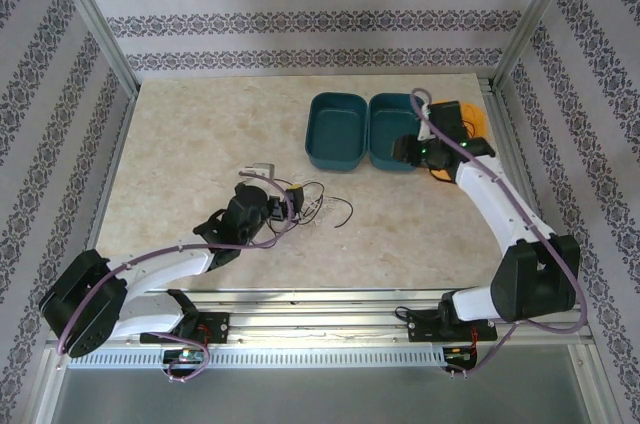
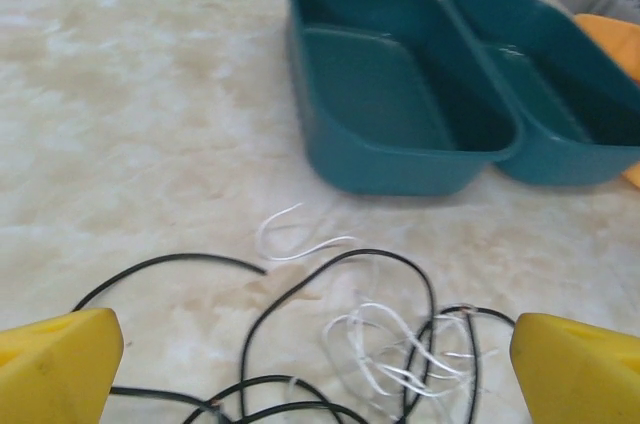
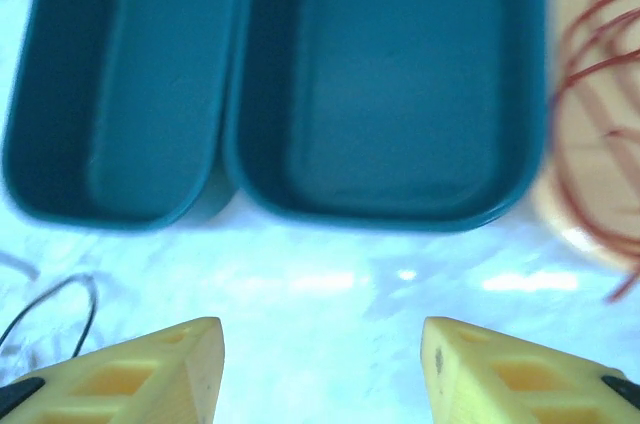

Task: Untangle the cables

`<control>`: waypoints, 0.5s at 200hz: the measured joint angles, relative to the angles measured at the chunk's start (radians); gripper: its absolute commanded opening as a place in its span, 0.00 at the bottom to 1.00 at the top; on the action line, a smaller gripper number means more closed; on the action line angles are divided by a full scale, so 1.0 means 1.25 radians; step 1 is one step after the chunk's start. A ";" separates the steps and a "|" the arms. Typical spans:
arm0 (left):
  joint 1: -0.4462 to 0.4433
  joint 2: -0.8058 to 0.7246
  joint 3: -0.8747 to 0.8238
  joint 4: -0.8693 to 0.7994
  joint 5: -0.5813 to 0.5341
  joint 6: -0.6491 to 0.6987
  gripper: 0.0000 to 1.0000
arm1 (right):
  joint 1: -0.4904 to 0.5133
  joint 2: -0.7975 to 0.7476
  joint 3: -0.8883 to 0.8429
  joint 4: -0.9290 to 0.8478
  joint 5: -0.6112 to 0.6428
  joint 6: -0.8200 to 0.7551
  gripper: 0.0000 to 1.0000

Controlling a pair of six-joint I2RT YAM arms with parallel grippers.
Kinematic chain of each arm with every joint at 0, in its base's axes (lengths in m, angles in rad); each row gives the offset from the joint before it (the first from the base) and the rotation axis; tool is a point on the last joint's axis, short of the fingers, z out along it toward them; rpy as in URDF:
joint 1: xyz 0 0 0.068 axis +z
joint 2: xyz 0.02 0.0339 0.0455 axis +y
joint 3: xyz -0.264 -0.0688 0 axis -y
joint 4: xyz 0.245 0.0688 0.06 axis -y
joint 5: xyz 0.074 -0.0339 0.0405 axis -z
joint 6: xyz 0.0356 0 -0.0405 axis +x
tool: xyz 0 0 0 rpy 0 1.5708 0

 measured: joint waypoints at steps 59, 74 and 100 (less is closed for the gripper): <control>0.125 0.010 0.003 -0.128 0.099 -0.165 0.99 | 0.310 0.034 -0.033 0.048 0.074 0.039 0.46; 0.152 0.010 -0.005 -0.129 0.129 -0.204 0.99 | 0.364 0.065 -0.027 0.052 0.102 0.042 0.42; 0.166 0.010 -0.018 -0.135 0.171 -0.246 0.92 | 0.437 0.140 0.033 0.030 0.153 0.037 0.40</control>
